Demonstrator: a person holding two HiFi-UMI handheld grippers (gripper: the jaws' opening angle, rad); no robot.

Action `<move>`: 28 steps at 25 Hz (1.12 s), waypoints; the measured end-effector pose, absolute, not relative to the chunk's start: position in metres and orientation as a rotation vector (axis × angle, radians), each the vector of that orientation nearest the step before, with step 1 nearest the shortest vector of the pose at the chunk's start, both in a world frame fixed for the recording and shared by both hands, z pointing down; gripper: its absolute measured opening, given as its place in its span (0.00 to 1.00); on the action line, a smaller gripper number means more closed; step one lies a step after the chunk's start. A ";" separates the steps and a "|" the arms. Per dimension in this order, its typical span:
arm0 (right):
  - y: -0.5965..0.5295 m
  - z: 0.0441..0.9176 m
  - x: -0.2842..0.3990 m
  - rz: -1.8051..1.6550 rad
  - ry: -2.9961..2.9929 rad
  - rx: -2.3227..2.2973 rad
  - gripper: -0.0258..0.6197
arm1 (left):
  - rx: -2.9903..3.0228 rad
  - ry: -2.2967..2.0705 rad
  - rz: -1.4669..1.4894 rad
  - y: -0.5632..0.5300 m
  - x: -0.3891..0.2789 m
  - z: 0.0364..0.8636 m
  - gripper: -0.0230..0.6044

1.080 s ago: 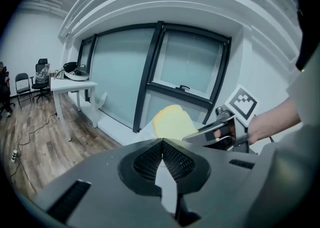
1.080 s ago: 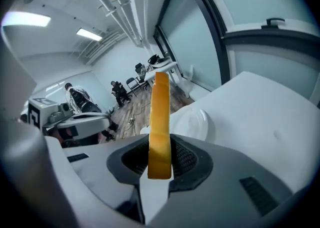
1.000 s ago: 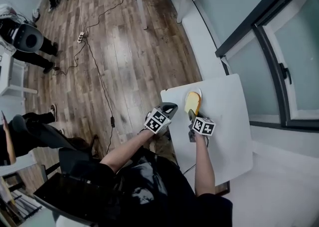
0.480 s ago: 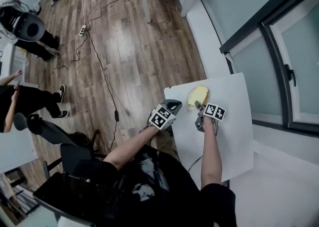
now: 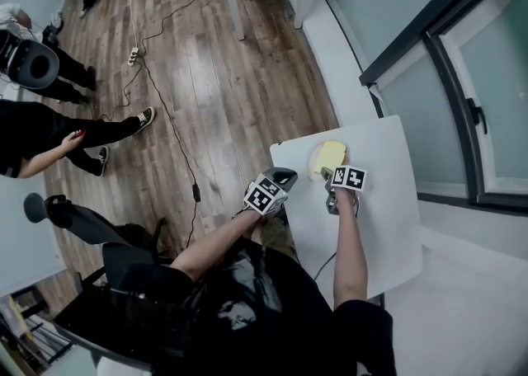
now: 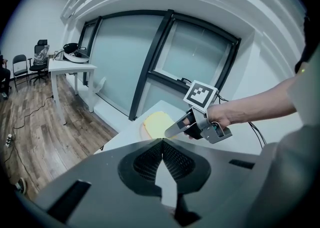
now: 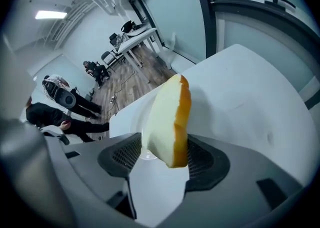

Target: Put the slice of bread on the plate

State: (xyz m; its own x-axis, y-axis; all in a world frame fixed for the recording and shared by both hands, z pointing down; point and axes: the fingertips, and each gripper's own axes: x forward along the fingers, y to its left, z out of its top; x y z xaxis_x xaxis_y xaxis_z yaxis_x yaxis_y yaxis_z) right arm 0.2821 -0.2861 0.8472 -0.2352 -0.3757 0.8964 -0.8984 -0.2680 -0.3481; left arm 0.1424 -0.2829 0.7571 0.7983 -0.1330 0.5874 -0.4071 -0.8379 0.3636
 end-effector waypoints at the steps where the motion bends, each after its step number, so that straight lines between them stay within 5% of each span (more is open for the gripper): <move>1: -0.283 0.848 0.278 1.521 -1.545 1.532 0.43 | 2.497 -0.399 0.769 -0.281 0.142 0.757 0.04; 16: -0.221 0.871 0.233 1.215 -1.506 1.053 0.44 | 2.477 -0.291 0.807 -0.248 0.148 0.761 0.04; 26: -0.191 0.770 0.208 1.252 -1.832 1.473 0.43 | 2.592 -0.297 0.753 -0.237 0.142 0.725 0.04; 28: -0.187 0.737 0.209 1.124 -1.898 1.620 0.30 | 2.652 -0.306 0.734 -0.235 0.144 0.708 0.04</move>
